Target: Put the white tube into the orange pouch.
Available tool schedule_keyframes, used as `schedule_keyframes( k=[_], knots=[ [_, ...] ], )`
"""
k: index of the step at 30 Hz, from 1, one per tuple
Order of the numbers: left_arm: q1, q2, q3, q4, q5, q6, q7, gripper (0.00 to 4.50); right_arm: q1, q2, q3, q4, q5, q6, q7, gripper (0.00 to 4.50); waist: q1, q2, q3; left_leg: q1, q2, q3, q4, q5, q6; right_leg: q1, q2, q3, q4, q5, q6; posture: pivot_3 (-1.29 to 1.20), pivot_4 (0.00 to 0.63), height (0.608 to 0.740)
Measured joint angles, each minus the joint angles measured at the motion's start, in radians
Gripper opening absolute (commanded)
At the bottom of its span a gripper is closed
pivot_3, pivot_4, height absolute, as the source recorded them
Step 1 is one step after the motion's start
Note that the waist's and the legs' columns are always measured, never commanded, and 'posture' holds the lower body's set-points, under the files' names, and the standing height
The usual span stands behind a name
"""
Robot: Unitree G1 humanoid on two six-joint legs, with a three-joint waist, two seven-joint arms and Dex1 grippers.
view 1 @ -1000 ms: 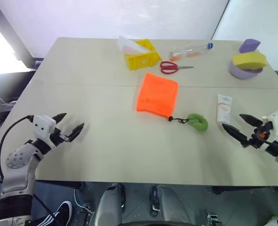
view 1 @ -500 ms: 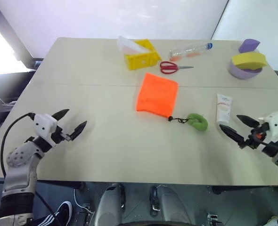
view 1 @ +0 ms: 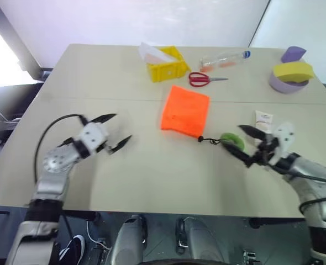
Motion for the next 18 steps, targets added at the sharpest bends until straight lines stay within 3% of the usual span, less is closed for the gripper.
schedule_keyframes(
  k=[5, 11, 18],
  knots=[
    [-0.215, -0.101, -0.143, 0.228, 0.160, -0.119, 0.080, 4.50, -0.032, 0.025, 0.073, -0.001, -0.071, 0.005, -0.071, 4.42, -0.002, 0.000, 0.000, -0.004, -0.002, 0.001, 0.002, 0.001, 0.004, -0.002, 0.000, 0.000, -0.001, 0.003, 0.004, 0.00, 0.150, 0.740],
    [-0.378, -0.190, -0.216, 0.459, 0.234, -0.218, 0.137, 4.50, -0.033, 0.033, 0.067, 0.001, -0.085, 0.002, -0.107, 4.42, -0.003, 0.000, 0.000, -0.009, -0.003, 0.003, 0.005, 0.000, 0.004, -0.005, 0.004, -0.001, 0.000, 0.004, 0.004, 0.00, 0.150, 0.740],
    [-0.449, -0.220, -0.262, 0.575, 0.248, -0.322, 0.104, 4.50, -0.033, 0.035, 0.051, 0.000, -0.084, -0.002, -0.129, 4.42, -0.005, 0.000, 0.000, -0.010, -0.001, 0.002, 0.012, -0.001, 0.006, -0.005, 0.005, -0.001, 0.002, 0.004, 0.004, 0.00, 0.150, 0.740]
  ],
)
